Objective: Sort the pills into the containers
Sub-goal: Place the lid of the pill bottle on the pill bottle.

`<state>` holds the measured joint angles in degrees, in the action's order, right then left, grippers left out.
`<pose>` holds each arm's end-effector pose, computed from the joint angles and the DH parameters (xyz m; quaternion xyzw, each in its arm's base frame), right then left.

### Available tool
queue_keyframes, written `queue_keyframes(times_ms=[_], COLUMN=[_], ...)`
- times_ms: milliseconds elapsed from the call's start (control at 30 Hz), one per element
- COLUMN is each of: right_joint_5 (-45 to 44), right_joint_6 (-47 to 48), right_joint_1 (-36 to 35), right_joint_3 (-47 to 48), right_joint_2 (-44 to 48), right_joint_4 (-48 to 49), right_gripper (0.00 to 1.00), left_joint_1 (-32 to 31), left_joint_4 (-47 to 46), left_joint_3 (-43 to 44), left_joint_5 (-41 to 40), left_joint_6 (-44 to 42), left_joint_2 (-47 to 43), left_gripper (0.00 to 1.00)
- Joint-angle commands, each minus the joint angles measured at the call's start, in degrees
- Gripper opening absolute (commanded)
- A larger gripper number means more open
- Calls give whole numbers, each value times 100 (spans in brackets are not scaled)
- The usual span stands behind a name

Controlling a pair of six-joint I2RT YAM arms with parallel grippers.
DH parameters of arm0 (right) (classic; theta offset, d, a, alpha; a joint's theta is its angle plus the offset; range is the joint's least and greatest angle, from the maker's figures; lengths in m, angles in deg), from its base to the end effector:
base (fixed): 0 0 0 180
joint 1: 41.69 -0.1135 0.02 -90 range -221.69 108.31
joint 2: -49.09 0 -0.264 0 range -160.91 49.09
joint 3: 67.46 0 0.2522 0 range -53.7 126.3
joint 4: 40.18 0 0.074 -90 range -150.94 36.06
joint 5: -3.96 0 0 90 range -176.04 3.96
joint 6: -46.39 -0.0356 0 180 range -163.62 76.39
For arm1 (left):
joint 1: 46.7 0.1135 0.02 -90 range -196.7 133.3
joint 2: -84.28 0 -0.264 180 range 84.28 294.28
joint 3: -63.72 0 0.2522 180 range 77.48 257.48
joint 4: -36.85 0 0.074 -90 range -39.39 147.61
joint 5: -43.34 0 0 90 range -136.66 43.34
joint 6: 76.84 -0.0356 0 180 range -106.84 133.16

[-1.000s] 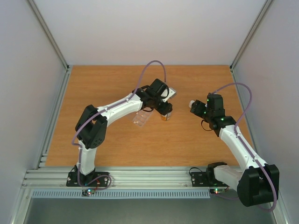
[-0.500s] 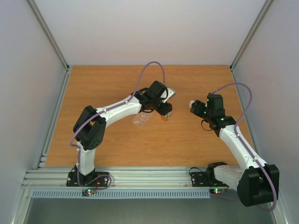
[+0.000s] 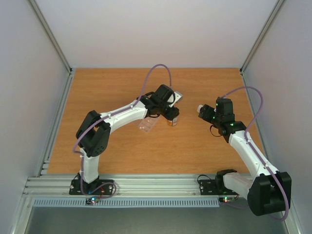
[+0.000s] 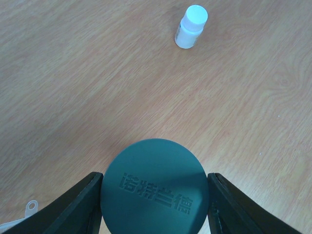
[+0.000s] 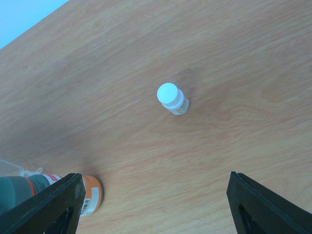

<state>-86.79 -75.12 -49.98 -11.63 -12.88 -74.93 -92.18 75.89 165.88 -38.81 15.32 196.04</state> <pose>0.2272 0.0326 0.2478 0.1857 0.8904 0.1358 0.3928 0.3042 -0.3162 0.2346 0.3670 0.8585 -0.2009 0.2964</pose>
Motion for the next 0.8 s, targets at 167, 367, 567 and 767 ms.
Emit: queue_keyframes(times_ms=[167,367,567,767], right_joint_5=[14,14,14,14], right_joint_6=[-22,-32,-49,-63], right_joint_1=[30,30,30,30], right_joint_3=[-61,-67,-85,-95], right_joint_2=[65,86,108,167], right_joint_4=[52,43,22,-1], right_gripper=[82,82,82,82], left_joint_1=[-31,-25,-33,-31], left_joint_4=[-106,-129,-162,-296], left_joint_3=[-145,-215,-277,-345], left_joint_5=[-96,-78,-45,-36], left_joint_6=[40,66,74,92], left_joint_2=[-341,-439,-454,-410], left_gripper=[52,52,52,52])
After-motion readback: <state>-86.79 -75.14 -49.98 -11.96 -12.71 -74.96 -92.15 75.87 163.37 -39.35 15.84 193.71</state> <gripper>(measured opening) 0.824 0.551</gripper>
